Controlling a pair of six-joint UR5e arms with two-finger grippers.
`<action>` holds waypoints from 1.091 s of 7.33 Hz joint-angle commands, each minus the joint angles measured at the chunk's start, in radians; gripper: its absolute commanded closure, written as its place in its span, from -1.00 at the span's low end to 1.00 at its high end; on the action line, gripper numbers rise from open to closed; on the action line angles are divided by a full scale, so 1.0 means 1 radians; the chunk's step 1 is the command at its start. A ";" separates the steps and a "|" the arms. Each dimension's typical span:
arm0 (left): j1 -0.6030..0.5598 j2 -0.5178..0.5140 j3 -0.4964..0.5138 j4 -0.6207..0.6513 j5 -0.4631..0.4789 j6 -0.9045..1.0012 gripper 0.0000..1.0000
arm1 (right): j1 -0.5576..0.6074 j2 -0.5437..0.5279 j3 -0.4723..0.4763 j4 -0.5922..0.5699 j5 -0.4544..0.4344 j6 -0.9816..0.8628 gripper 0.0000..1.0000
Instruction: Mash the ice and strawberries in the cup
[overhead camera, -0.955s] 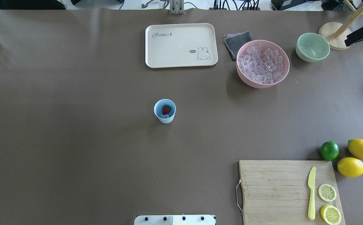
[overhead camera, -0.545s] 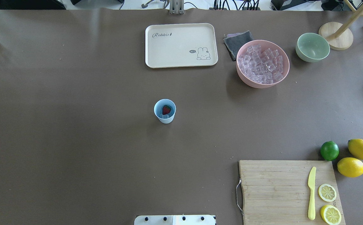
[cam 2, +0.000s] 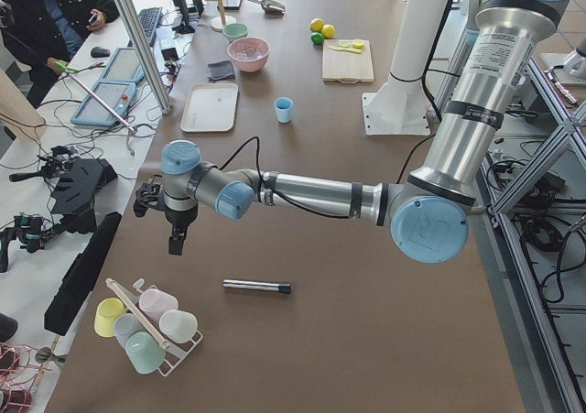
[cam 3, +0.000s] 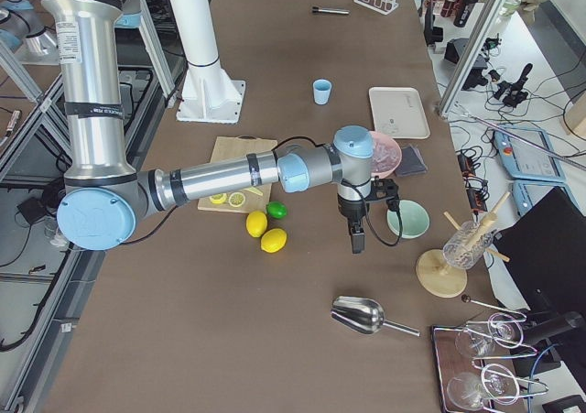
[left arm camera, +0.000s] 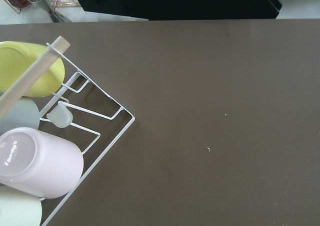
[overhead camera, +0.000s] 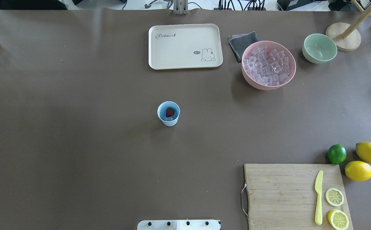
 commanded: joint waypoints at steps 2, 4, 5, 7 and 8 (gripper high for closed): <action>0.039 -0.035 -0.059 0.186 -0.107 0.006 -0.96 | 0.001 -0.046 -0.040 0.014 0.006 0.039 -1.00; 0.005 -0.057 -0.082 0.290 -0.104 0.007 -0.96 | 0.001 -0.045 -0.037 0.018 -0.002 0.096 -1.00; -0.033 -0.057 -0.082 0.307 -0.099 0.007 -0.96 | 0.002 -0.034 -0.031 0.014 0.033 0.095 -1.00; -0.069 -0.063 -0.084 0.377 -0.100 0.009 -0.96 | 0.017 -0.008 -0.015 0.005 0.085 0.095 -1.00; -0.070 -0.063 -0.078 0.381 -0.099 0.009 -0.96 | 0.020 0.015 -0.011 -0.030 0.108 0.098 -1.00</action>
